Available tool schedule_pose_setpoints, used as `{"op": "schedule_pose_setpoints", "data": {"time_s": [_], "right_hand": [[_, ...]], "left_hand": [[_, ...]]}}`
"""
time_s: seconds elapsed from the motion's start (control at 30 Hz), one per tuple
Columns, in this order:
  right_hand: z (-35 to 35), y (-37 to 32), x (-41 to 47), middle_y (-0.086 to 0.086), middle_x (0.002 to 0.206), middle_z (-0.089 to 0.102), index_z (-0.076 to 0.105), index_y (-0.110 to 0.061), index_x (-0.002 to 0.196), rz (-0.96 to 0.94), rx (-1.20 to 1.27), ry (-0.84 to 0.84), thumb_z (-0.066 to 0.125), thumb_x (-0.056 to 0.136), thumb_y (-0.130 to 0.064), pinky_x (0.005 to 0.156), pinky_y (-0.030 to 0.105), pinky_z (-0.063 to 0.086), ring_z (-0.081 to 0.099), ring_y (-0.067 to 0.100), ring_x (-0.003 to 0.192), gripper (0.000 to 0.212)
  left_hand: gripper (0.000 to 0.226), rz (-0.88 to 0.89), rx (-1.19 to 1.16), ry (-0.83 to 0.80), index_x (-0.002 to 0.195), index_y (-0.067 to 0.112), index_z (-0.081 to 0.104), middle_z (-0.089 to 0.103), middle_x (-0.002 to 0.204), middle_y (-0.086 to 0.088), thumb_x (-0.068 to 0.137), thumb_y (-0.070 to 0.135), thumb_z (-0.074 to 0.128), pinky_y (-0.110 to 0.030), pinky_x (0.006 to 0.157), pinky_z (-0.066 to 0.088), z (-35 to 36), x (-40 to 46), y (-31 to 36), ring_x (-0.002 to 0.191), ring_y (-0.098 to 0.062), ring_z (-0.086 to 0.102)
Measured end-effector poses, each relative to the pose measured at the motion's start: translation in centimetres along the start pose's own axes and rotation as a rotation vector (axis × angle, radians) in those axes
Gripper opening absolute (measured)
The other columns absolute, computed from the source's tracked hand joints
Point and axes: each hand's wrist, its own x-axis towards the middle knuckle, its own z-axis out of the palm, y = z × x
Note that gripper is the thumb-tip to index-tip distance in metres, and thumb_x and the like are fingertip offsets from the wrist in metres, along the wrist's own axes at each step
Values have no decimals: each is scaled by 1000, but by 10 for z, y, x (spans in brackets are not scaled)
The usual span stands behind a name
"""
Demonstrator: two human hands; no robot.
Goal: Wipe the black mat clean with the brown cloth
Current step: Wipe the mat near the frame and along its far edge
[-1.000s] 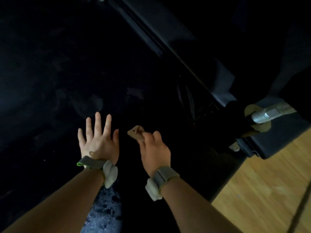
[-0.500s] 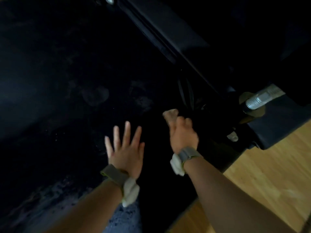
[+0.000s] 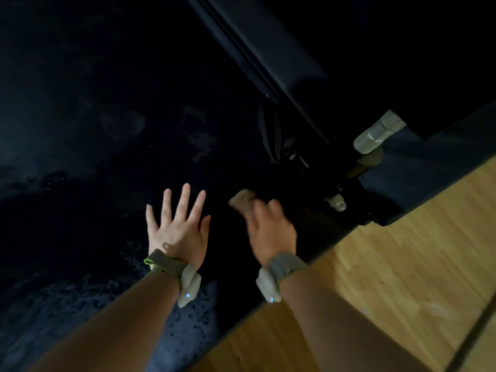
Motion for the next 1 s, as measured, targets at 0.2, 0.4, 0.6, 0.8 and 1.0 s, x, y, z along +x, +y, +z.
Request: {"op": "schedule_pose_setpoints", "data": {"time_s": [0.2,0.4,0.6,0.8,1.0], "right_hand": [[-19,84,7,11,105,54,59,-20,113,53,-143,75,27,94,-40,58,37,52,62,33,80,42],[-24,73,-11,11,128,45,50,-20,132,307,-8,98,46,98,-32,69,33,42,58,35,97,36],[-27,121,-37,12,98,54,65,-18,117,90,-84,143,49,93,-35,52,29,38,60,34,68,33],[-43,165,-21,13,116,47,56,-18,127,365,-194,162,49,97,-31,62,33,34,56,39,86,34],[-40,170,-21,17,115,48,53,-10,117,527,-135,206,44,98,-31,67,39,39,56,42,91,30]], "left_hand": [[57,-8,6,-6,148,42,-5,-12,157,11,94,55,8,-54,114,-4,-1,0,-5,144,-24,-14],[58,-29,35,2,147,44,-10,-15,156,13,91,57,0,-53,115,-5,4,0,-3,144,-22,-16],[57,-24,21,35,148,43,-3,-8,157,12,93,56,7,-54,114,-3,5,-2,-3,145,-23,-10],[56,-19,40,53,148,43,-3,-7,157,11,94,55,6,-54,114,-3,8,-1,-3,145,-24,-10],[56,-23,50,62,148,44,-4,-6,158,11,94,55,5,-54,114,-3,11,-2,-2,145,-24,-9]]}}
